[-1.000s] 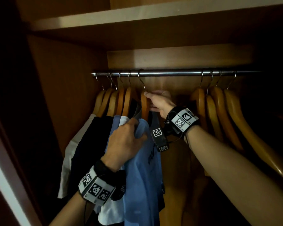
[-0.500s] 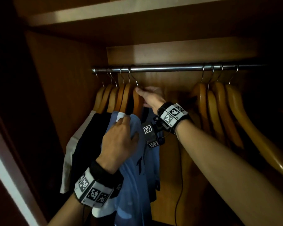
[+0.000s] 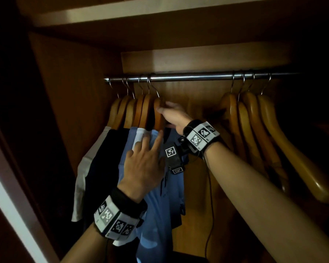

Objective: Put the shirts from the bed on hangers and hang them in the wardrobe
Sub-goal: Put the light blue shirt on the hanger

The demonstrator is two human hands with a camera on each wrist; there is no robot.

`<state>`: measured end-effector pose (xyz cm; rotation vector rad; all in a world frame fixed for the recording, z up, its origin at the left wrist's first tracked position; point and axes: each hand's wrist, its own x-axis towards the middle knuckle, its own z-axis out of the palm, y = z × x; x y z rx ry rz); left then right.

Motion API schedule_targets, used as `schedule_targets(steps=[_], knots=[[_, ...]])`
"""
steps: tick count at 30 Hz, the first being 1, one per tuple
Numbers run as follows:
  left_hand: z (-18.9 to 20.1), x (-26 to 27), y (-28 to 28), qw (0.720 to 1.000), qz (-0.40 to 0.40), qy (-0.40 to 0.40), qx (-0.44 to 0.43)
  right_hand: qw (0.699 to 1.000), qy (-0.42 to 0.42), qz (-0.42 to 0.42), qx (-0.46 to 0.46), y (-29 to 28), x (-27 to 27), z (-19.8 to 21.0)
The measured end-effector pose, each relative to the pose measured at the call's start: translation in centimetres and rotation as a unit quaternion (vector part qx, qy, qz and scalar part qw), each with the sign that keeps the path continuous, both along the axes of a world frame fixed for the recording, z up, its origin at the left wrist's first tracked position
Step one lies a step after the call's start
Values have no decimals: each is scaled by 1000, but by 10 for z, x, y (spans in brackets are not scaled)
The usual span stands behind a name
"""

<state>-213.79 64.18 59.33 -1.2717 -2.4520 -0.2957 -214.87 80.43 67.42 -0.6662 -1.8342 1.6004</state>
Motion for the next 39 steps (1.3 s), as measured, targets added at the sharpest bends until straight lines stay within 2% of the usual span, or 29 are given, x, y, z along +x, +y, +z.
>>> schedule_targets(steps=[3, 8, 10, 12, 13, 15, 17, 19, 22, 25, 28, 29, 32, 34, 39], knots=[[-1, 1, 3, 1000, 7, 13, -11, 1000, 23, -6, -7, -1, 28, 0], [-1, 21, 13, 998, 29, 55, 14, 992, 64, -88, 67, 2, 98, -2], [1, 36, 21, 995, -1, 78, 59, 986, 69, -121, 90, 5, 128, -4], [0, 51, 33, 988, -66, 82, 114, 980, 74, -152, 106, 8, 153, -6], [1, 61, 38, 985, -102, 52, 129, 977, 80, -163, 108, 10, 163, -7], [1, 80, 49, 980, -156, -54, 111, 973, 79, -182, 114, 12, 179, -11], [-7, 96, 66, 959, -211, -168, 84, 973, 61, -191, 115, 15, 193, -16], [-17, 107, 87, 932, -247, -249, 88, 978, 41, -180, 99, 16, 204, -22], [-33, 115, 112, 873, -283, -376, 130, 983, 15, -168, 73, 17, 218, -25], [-41, 117, 123, 816, -331, -440, 176, 986, -21, -146, 72, 20, 224, -28], [-38, 119, 126, 755, -354, -531, 150, 987, -35, -140, 69, 25, 225, -32], [-37, 118, 125, 744, -350, -553, 138, 987, -34, -142, 67, 27, 224, -33], [-32, 116, 120, 743, -353, -556, 122, 988, -32, -137, 62, 34, 222, -35], [-34, 115, 118, 744, -347, -556, 132, 989, -34, -126, 64, 37, 219, -37], [-35, 113, 111, 724, -348, -572, 166, 991, -17, -117, 55, 42, 213, -37]])
